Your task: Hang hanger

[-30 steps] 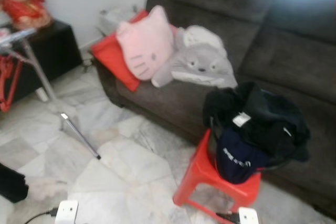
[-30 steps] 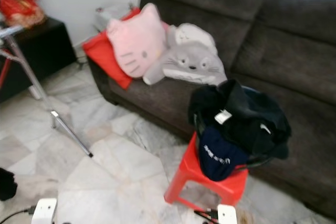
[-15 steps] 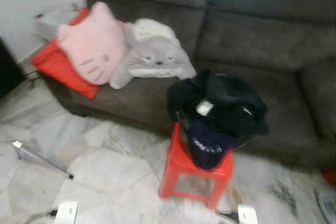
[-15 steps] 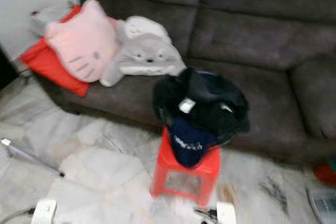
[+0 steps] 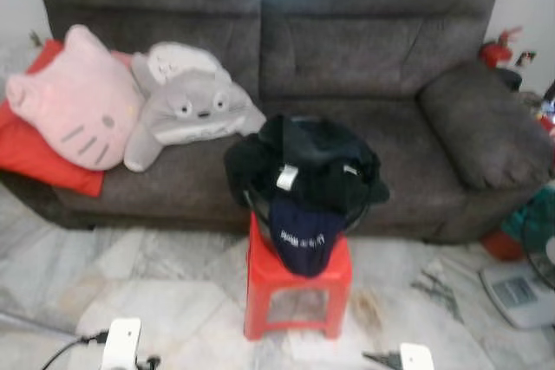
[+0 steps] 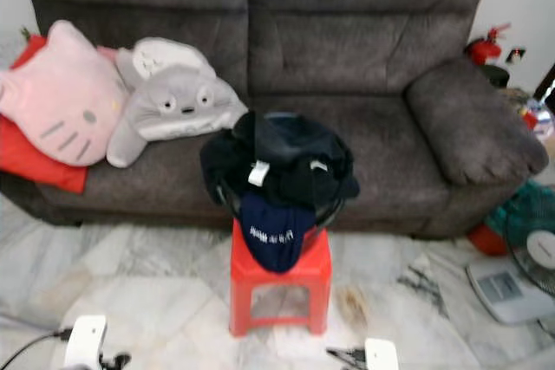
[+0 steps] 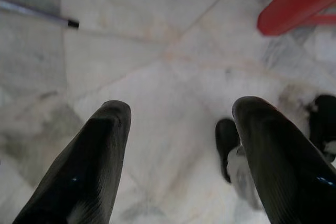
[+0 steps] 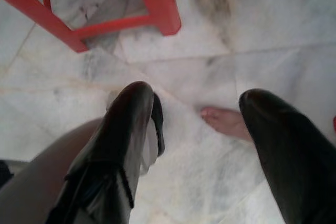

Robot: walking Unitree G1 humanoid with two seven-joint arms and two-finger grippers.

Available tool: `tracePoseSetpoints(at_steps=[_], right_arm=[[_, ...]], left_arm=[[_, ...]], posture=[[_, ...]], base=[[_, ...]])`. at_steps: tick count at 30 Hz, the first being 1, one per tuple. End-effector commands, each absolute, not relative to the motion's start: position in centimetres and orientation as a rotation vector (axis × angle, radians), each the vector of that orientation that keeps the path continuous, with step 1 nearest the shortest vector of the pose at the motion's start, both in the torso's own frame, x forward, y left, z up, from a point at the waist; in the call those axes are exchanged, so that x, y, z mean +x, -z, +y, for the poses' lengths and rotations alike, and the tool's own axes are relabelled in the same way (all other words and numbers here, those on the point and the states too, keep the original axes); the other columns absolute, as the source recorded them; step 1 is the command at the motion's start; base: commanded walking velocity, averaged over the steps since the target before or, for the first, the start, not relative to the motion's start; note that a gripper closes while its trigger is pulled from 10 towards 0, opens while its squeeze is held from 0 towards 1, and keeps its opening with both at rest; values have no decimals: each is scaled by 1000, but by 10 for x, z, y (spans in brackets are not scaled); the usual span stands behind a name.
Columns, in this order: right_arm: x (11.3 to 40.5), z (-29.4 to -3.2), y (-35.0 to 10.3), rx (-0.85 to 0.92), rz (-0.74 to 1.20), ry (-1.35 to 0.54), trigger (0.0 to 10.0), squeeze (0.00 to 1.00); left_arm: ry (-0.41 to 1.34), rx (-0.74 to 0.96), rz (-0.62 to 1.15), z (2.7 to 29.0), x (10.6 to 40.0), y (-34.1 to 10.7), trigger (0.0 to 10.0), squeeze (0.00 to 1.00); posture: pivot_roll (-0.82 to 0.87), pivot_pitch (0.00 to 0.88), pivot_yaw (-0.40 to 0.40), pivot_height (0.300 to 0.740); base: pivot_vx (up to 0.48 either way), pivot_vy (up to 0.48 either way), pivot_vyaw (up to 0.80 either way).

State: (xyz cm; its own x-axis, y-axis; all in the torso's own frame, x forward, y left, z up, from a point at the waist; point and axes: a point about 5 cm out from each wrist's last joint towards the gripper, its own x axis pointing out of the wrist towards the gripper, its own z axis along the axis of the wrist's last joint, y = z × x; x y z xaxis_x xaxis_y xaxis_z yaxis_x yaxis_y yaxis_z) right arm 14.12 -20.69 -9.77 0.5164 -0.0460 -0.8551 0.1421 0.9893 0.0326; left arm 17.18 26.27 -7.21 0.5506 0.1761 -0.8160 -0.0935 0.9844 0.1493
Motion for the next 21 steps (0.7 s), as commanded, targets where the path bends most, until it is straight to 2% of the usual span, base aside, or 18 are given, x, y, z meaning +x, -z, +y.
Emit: tracePoseSetpoints(at_steps=[1, 7, 17, 21], right_arm=[[134, -210, 100, 119, 1038, 125, 10000, 0], [128, -211, 101, 119, 1047, 126, 10000, 0], [138, -186, 102, 131, 1042, 101, 10000, 0], [140, -176, 103, 134, 1041, 90, 10000, 0]], left_arm=[[-155, 109, 1010, 263, 165, 75, 10000, 0], [-150, 121, 1010, 263, 166, 75, 10000, 0], [-152, 121, 1008, 264, 166, 75, 10000, 0], [-166, 107, 1004, 264, 166, 75, 10000, 0]], posture=[[-68, 37, 4, 740], [-68, 43, 5, 740], [-68, 47, 7, 740], [-68, 50, 6, 740]], base=[[0, 0, 0], [0, -49, 0], [0, -289, 0], [0, 0, 0]])
